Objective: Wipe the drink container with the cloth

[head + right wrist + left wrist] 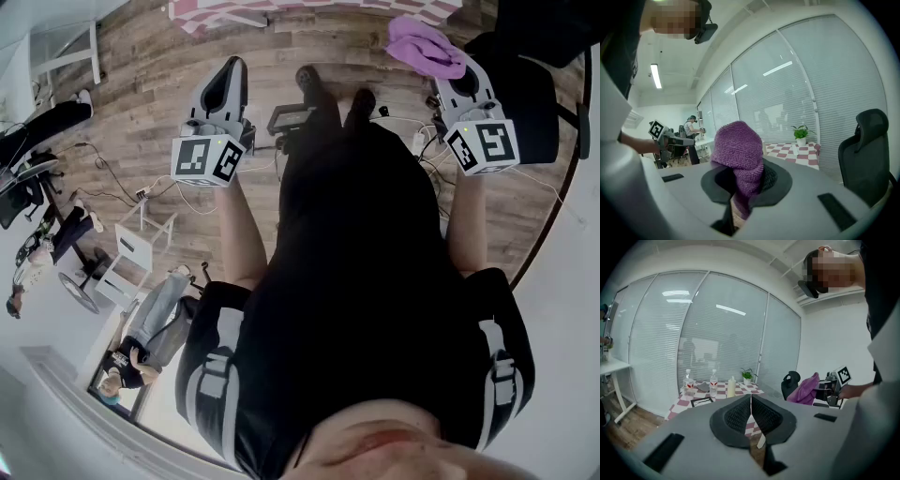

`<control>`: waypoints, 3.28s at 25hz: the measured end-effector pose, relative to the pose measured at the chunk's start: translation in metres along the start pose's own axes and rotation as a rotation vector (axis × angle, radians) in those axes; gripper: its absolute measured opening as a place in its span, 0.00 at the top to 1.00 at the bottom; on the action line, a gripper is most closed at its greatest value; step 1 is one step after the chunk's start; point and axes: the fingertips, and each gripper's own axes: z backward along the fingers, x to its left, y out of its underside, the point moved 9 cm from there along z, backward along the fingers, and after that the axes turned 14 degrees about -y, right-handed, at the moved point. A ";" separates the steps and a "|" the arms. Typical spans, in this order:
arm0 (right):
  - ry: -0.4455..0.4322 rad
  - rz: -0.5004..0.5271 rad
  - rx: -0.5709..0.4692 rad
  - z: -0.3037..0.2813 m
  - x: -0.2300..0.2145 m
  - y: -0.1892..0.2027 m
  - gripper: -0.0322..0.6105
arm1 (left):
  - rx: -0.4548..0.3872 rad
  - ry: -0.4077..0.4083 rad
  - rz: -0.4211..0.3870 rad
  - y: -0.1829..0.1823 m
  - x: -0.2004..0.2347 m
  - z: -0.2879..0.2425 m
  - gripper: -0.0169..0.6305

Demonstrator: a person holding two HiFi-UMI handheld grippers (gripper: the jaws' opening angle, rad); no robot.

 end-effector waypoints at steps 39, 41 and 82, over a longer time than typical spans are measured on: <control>0.231 -0.036 -0.001 -0.147 0.032 -0.027 0.85 | 0.021 0.280 -0.048 -0.021 0.144 -0.117 0.92; 0.245 -0.044 0.008 -0.154 0.034 -0.027 0.85 | 0.039 0.301 -0.059 -0.019 0.150 -0.129 0.92; -0.109 0.053 0.030 -0.195 -0.163 -0.070 0.84 | 0.035 0.098 0.010 -0.066 0.048 -0.264 0.92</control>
